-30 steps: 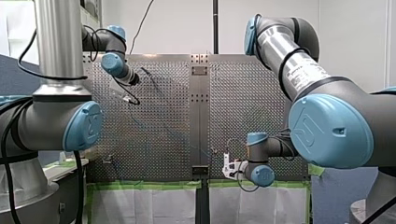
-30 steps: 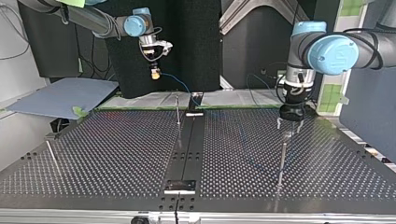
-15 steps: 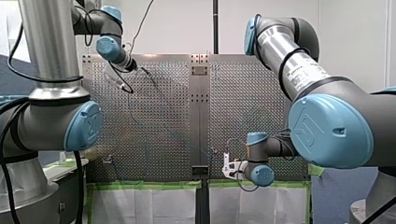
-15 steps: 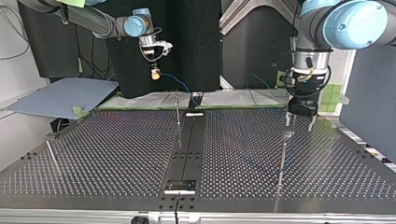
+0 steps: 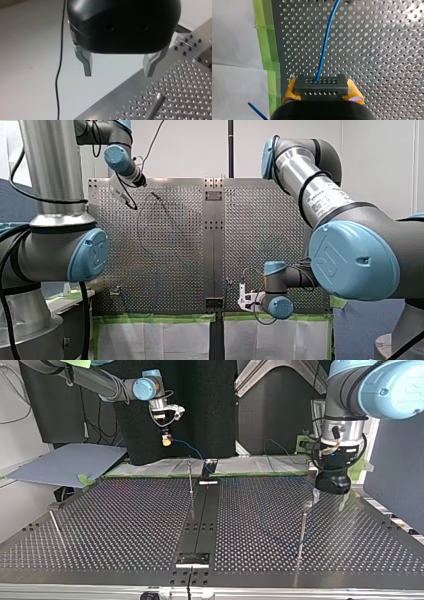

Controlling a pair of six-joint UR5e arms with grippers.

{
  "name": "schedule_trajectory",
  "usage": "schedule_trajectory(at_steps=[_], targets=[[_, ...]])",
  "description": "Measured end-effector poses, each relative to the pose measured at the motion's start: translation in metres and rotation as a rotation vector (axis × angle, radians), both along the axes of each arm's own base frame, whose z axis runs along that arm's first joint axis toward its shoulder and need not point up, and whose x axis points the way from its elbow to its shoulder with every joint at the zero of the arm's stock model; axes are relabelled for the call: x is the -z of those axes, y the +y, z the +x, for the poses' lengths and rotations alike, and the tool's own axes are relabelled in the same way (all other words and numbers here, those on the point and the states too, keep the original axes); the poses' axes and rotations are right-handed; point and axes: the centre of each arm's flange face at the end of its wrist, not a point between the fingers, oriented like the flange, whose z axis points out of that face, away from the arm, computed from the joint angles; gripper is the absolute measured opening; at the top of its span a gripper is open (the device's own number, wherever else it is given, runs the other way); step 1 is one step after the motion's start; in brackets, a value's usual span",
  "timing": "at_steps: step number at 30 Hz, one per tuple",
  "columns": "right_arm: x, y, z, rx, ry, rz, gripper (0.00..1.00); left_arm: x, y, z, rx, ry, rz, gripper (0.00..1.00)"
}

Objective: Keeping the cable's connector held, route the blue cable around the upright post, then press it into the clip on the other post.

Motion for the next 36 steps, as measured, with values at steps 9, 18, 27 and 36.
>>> schedule_trajectory(at_steps=[9, 18, 27, 36], targets=[[0.001, -0.003, -0.003, 0.005, 0.016, 0.009, 0.00, -0.013, -0.010, -0.001, 0.003, 0.043, 0.088, 1.00], [0.002, -0.005, -0.008, 0.016, 0.023, 0.020, 0.00, 0.004, -0.037, -0.001, 0.049, 0.099, 0.188, 1.00], [0.002, -0.010, -0.013, 0.030, 0.021, 0.024, 0.00, 0.006, -0.042, 0.010, 0.036, 0.121, 0.287, 1.00], [0.002, -0.011, -0.014, 0.028, 0.018, 0.026, 0.00, 0.006, -0.031, 0.012, -0.028, 0.142, 0.377, 1.00]])
